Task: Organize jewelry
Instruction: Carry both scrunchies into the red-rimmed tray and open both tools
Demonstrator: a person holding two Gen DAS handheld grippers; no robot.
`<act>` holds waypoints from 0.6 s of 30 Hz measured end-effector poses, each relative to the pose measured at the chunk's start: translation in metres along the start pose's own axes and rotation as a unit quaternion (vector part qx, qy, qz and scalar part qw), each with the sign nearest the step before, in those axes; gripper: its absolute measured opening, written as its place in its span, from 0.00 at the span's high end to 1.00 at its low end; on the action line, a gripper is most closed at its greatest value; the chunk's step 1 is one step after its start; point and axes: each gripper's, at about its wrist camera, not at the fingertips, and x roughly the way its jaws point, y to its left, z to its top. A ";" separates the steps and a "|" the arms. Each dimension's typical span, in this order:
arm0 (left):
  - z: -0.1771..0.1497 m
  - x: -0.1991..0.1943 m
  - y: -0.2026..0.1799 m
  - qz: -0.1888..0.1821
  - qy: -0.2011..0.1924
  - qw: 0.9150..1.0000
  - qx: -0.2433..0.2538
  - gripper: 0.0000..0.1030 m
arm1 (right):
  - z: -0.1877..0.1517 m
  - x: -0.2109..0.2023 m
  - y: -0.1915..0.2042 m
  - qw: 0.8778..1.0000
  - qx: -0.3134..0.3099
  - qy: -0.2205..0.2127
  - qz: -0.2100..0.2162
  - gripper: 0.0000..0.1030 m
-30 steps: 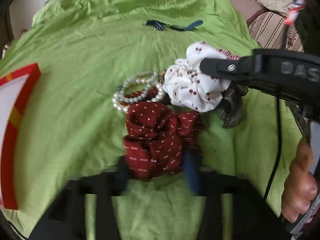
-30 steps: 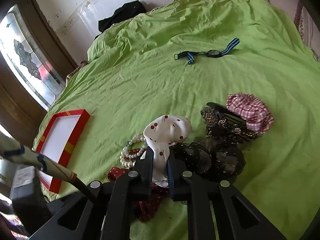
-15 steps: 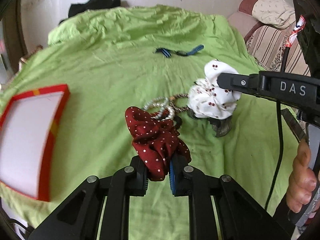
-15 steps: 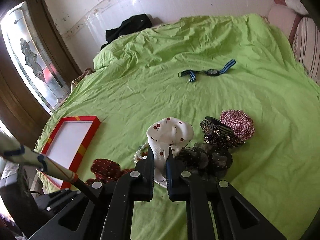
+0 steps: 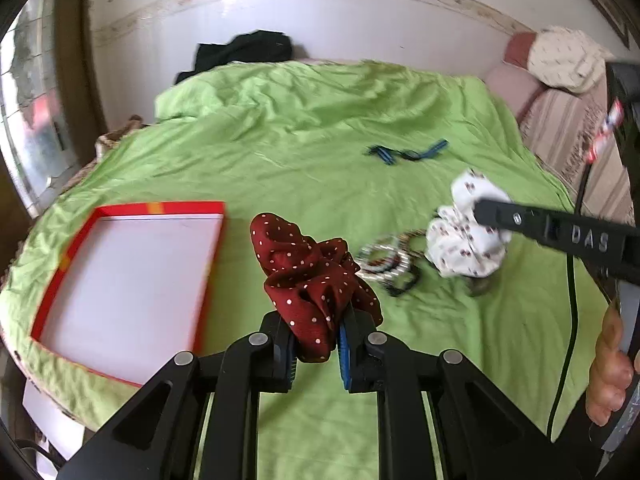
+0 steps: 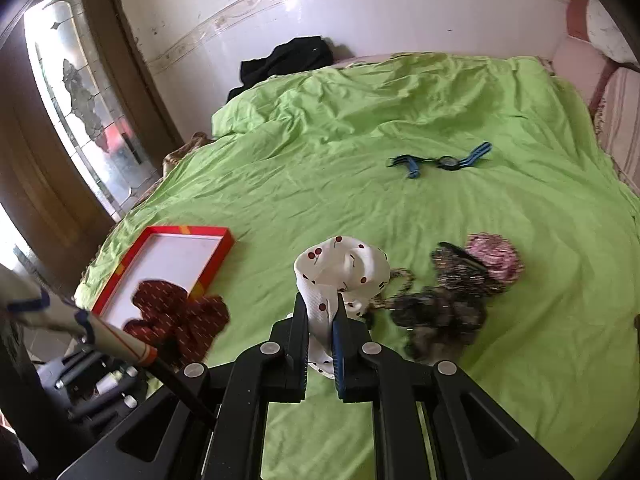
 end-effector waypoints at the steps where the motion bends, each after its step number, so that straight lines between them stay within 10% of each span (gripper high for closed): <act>1: 0.001 -0.002 0.009 0.006 -0.002 1.000 -0.005 0.85 | 0.000 0.003 0.004 1.000 -0.003 0.002 0.003 0.90; 18: 0.027 0.043 0.220 0.136 0.032 0.986 -0.091 0.85 | 0.035 0.095 0.140 0.990 -0.061 0.067 0.108 0.90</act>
